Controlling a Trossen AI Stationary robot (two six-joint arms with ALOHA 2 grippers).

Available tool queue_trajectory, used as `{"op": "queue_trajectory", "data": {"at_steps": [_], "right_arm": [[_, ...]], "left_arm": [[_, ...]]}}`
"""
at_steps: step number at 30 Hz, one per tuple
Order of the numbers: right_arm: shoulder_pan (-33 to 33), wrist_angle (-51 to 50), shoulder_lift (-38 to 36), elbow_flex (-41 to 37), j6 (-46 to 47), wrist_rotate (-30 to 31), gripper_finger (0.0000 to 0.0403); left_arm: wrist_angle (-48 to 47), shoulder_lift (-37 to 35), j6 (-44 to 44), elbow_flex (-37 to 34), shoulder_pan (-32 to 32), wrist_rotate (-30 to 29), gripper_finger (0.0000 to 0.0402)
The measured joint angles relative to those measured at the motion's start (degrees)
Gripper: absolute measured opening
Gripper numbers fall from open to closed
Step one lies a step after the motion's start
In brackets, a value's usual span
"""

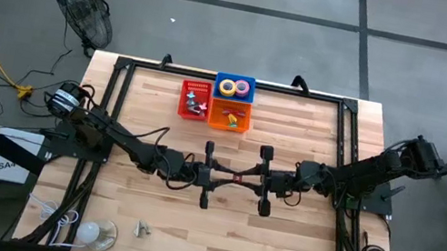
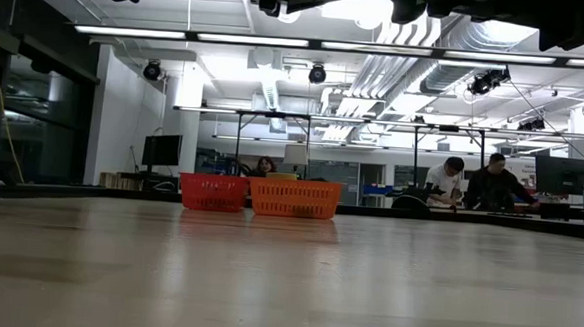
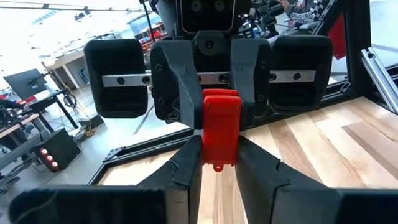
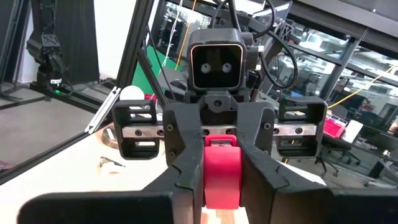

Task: Pick and place Stapler, Stapler remover, tape
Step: Put the red stapler into the orange bin

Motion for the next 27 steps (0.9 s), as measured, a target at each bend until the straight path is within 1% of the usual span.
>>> {"op": "queue_trajectory", "data": {"at_steps": [5,8,10,12,15,18,21,23,27], "right_arm": [[0.0,0.0,0.0,0.0,0.2,-0.3,0.0068],[0.0,0.0,0.0,0.0,0.2,-0.3,0.0065],[0.0,-0.1,0.0,0.0,0.2,-0.2,0.0065],[0.0,-0.1,0.0,0.0,0.2,0.8,0.0065],[0.0,-1.1,0.0,0.0,0.2,4.3,0.0065],[-0.3,-2.7,0.0,0.0,0.2,6.1,0.0065],[-1.0,-4.1,0.0,0.0,0.4,6.9,0.0065],[-1.8,-4.3,0.0,0.0,0.3,8.7,0.0065],[-5.9,-5.8,0.0,0.0,0.5,12.2,0.0065]], "left_arm": [[0.0,0.0,0.2,0.0,0.0,0.2,0.0105],[0.0,0.0,0.2,0.0,-0.1,0.0,0.0111],[-0.3,0.0,0.2,0.0,-0.1,-1.4,0.0113],[-0.6,0.0,0.2,0.0,-0.2,-4.9,0.0114],[-2.9,-0.2,0.7,0.1,-1.0,-10.6,0.0114],[-7.2,-1.1,4.2,0.1,-2.1,-16.4,0.0114],[-11.3,-2.3,6.7,0.0,-3.6,-24.3,0.0115],[-14.6,-3.3,7.3,0.1,-4.5,-29.6,0.0115],[-22.4,-5.1,7.5,0.1,-6.8,-39.4,0.0115]]}}
